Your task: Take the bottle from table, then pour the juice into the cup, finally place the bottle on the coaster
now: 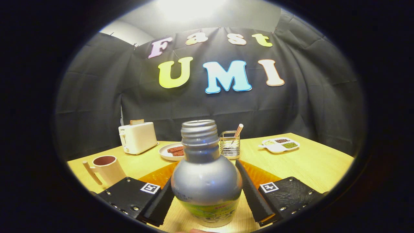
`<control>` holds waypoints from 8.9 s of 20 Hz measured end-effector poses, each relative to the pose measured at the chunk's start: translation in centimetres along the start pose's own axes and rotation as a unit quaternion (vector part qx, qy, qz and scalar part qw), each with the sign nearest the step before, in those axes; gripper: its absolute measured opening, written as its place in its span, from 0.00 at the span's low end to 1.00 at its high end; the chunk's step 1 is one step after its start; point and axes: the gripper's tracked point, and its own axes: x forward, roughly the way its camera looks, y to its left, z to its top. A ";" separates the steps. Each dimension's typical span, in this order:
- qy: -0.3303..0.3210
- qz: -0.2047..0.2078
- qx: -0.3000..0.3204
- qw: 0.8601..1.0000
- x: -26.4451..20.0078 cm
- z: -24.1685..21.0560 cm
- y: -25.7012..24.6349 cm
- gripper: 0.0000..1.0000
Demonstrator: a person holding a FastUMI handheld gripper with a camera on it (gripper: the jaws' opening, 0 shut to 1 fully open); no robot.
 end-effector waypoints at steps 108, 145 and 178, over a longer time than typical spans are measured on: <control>-0.112 0.018 -0.796 0.595 6.8 4.8 14.5 0.82; -0.143 0.011 -0.847 0.512 6.4 6.5 14.9 0.82; -0.178 0.011 -0.896 0.408 5.6 7.9 17.6 0.82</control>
